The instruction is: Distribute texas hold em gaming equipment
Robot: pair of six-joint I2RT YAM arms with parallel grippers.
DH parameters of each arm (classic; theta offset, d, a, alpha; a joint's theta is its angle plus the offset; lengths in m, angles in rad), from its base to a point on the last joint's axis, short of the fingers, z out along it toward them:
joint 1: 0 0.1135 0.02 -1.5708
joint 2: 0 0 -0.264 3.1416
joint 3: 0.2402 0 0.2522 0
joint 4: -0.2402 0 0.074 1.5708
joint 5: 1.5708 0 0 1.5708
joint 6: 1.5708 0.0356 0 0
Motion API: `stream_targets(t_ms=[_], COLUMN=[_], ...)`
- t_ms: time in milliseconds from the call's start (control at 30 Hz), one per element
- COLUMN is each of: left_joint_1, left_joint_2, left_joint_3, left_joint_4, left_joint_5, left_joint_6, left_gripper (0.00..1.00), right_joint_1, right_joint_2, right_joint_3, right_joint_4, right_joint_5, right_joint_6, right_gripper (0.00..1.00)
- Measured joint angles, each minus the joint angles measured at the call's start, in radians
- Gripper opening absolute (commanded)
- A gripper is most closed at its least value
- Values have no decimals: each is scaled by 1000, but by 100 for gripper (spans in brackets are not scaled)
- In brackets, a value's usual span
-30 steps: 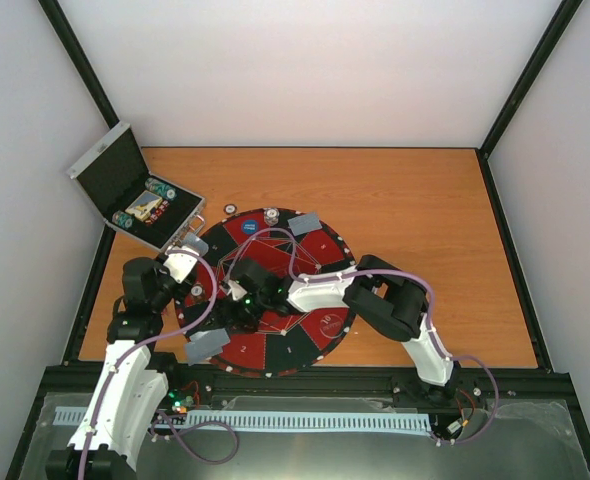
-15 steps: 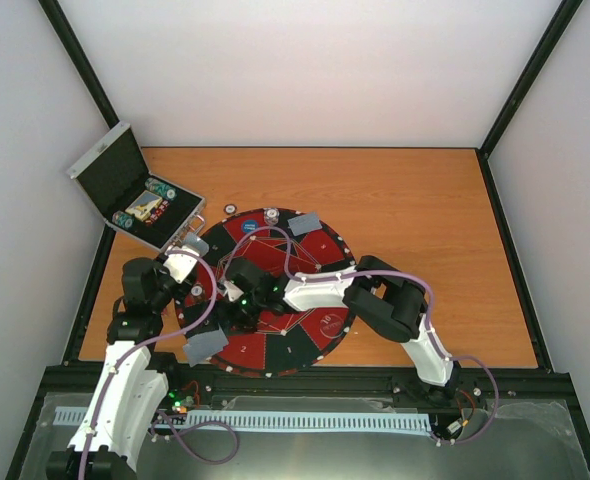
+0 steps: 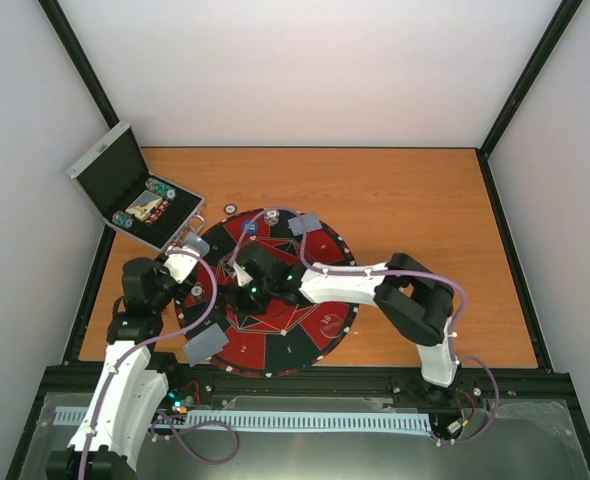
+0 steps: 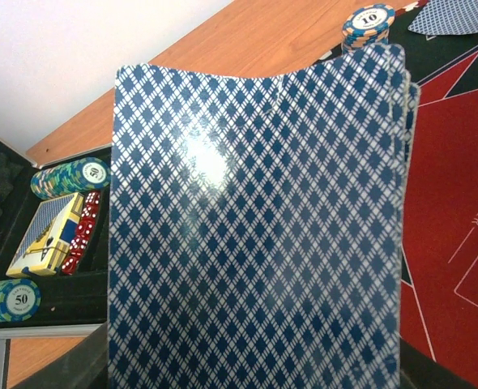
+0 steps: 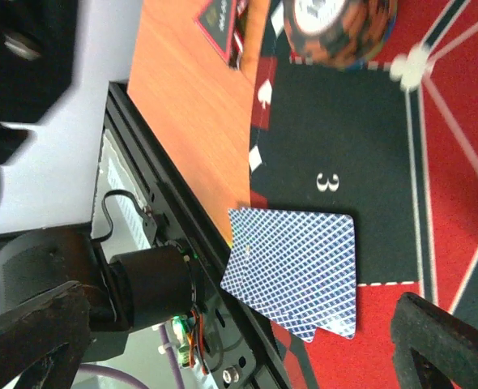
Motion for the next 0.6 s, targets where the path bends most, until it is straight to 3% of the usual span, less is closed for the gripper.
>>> stream_targets(t_ms=[333, 467, 600], left_joint_1=[0, 0, -14], left_joint_2=[29, 41, 60], left_joint_3=[38, 62, 68], left_joint_4=[-51, -91, -119], left_joint_5=[84, 164, 238], left_joint_6=[53, 123, 200], left_gripper=[53, 53, 53], right_joint_1=[-101, -209, -358], right_joint_2=[-296, -412, -454], right_joint_3=[-144, -213, -218], right_joint_4=[-77, -78, -11], right_joint_5=[187, 244, 197], right_joint_6=[-202, -286, -375], right_gripper=[100, 100, 100])
